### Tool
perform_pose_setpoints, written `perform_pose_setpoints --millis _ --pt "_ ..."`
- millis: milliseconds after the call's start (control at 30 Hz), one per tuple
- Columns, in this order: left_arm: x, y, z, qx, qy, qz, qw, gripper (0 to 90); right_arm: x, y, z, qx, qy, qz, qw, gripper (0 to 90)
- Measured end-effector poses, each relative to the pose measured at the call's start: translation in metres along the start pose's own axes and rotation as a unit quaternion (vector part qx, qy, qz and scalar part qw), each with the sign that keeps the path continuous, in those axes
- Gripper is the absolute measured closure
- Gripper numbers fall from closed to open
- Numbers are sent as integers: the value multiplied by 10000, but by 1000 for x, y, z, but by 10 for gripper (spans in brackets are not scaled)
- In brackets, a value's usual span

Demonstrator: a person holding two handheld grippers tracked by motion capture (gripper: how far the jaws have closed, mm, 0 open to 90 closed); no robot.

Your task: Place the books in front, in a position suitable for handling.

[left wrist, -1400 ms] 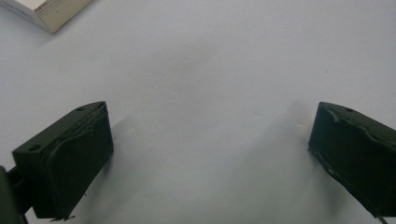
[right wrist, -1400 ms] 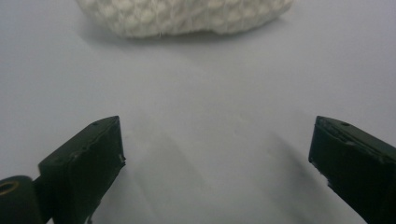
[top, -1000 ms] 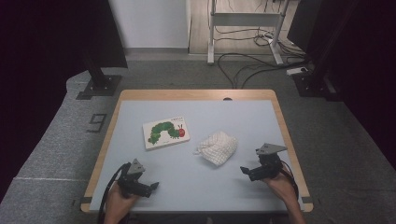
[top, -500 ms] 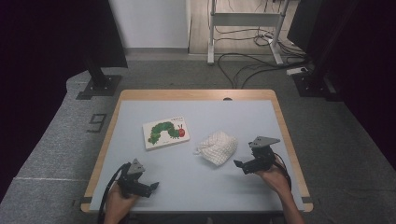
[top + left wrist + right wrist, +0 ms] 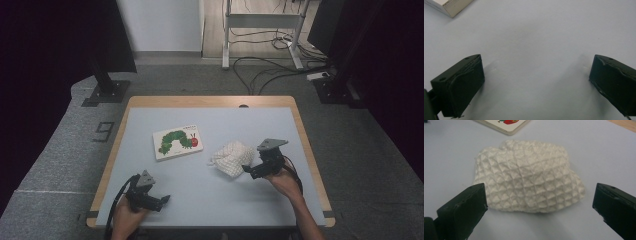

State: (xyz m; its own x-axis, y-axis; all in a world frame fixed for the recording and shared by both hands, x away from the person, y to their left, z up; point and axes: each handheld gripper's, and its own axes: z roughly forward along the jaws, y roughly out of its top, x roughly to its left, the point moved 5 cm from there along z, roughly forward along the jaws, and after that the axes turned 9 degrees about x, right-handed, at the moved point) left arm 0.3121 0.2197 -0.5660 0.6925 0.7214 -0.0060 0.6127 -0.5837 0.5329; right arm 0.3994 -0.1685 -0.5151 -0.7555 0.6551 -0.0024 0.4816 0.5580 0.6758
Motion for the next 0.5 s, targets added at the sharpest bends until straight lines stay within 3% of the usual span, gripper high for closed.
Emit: perform_pose_setpoints --millis 500 --pt "0 0 0 1 -2 -3 10000 0 7 27 30 139 91 -167 9997 0"
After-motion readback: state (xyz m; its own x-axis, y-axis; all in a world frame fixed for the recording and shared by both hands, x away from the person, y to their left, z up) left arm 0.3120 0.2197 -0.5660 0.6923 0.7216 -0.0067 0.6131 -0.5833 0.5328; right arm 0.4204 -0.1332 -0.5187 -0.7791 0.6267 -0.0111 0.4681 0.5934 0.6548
